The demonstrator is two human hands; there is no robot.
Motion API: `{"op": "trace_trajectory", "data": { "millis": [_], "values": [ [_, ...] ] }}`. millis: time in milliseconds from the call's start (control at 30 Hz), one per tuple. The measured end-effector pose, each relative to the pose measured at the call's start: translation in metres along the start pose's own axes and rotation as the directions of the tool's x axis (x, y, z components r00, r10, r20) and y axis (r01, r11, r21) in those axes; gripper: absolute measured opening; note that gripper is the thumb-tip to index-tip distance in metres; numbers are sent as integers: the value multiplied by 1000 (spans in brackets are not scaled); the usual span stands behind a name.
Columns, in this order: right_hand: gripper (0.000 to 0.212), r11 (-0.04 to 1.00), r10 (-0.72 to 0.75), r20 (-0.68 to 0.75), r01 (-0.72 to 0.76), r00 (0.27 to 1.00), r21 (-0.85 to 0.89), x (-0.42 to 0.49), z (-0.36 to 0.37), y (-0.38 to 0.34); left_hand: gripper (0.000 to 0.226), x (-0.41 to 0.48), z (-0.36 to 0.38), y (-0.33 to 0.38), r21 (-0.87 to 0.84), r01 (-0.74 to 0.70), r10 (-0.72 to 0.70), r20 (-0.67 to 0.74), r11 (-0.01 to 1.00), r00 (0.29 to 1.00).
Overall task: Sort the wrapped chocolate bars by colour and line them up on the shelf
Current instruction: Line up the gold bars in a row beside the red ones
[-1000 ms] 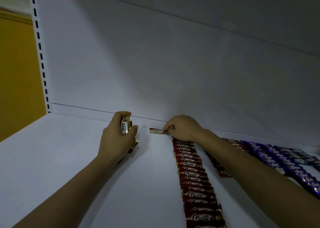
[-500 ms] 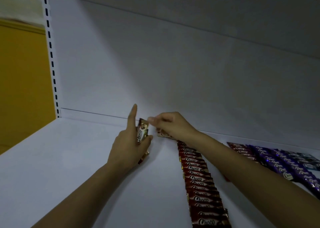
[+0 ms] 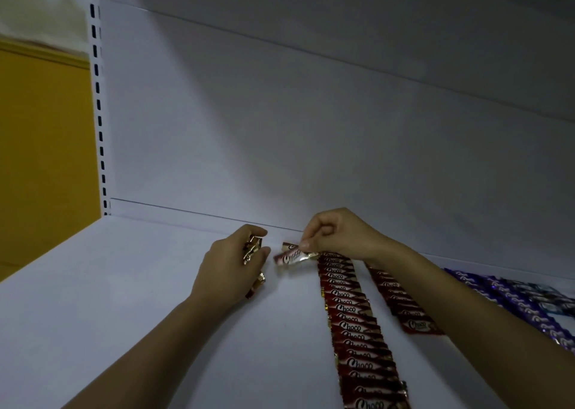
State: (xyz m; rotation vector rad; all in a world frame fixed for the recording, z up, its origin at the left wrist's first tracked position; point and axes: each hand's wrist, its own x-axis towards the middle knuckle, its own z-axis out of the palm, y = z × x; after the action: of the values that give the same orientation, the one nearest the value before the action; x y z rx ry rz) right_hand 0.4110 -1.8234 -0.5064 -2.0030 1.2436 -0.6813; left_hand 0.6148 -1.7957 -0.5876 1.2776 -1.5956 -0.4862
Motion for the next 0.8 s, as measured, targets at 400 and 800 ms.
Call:
{"op": "trace_trajectory", "data": {
  "millis": [400, 800],
  "values": [
    [5, 905, 89, -307, -206, 947, -372, 29, 19, 43, 23, 1, 0, -4, 27, 17, -17, 19, 999, 1000],
    [8, 759, -20, -289, -174, 957, -628, 33, 21, 42, 27, 1, 0, -3, 67, 7, -11, 56, 998, 998]
  ]
}}
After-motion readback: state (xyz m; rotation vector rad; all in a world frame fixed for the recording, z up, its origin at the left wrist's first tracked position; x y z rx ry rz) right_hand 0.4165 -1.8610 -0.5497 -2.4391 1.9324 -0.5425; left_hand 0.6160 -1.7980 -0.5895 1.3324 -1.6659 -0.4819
